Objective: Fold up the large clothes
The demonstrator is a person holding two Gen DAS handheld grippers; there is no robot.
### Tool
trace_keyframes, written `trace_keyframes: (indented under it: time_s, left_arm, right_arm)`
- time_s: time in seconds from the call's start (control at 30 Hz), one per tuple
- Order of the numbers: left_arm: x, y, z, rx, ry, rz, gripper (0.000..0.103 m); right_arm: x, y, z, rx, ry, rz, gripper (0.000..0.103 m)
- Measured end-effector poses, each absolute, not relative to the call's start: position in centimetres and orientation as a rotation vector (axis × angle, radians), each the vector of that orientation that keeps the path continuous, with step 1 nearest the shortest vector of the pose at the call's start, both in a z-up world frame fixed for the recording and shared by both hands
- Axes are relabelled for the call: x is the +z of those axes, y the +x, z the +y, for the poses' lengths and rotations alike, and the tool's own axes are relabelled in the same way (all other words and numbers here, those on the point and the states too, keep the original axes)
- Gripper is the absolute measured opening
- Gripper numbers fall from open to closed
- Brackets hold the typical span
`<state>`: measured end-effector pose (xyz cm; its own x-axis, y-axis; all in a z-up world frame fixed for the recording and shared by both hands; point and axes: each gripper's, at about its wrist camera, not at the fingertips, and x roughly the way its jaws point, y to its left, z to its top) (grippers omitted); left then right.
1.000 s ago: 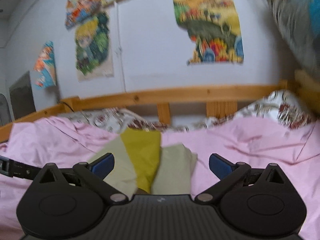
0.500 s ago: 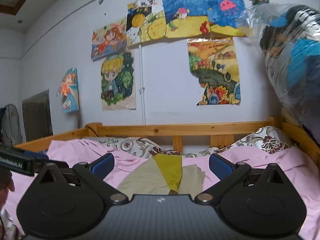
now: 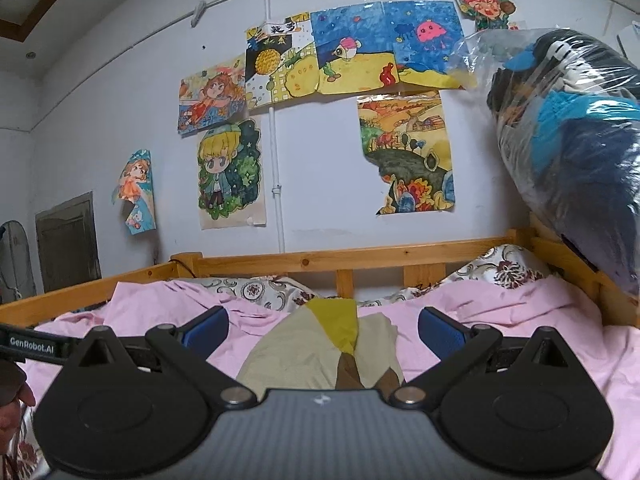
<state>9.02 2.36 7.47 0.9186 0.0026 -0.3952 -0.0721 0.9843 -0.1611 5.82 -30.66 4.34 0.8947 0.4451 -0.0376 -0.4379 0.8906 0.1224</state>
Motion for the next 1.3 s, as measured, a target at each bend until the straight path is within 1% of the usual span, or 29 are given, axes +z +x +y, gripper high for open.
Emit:
trace_keyframes:
  time_s: [0.13,0.23,0.43,0.57,1.3]
  left_arm:
    - [5.6,7.8,1.9,0.081,-0.185,0.383,0.102]
    - [4.4,7.3,1.2,0.108,-0.131,0.355,0.102]
    - [2.5,7.1,0.2,0.113,-0.09,0.374,0.102]
    - [1.9,7.4,0.2,0.109,-0.111,0.41,0.102]
    - [2.1,7.0,0.1,0.121,-0.112,0.425,0.102]
  right_arm:
    - [2.0,4.7,-30.8,0.439,0.086,0.066,0.103]
    - [0.1,4.2,-31.0,0.425,0.07,0.091,0.103]
    - [-1.8,4.6,-31.2,0.406,0.073,0.153,0.103]
    - [-2.0,5.0,-31.5,0.393,0.089,0.174,0.103]
    - [-1.7,4.8,-31.5,0.39,0.088,0.161,0.103]
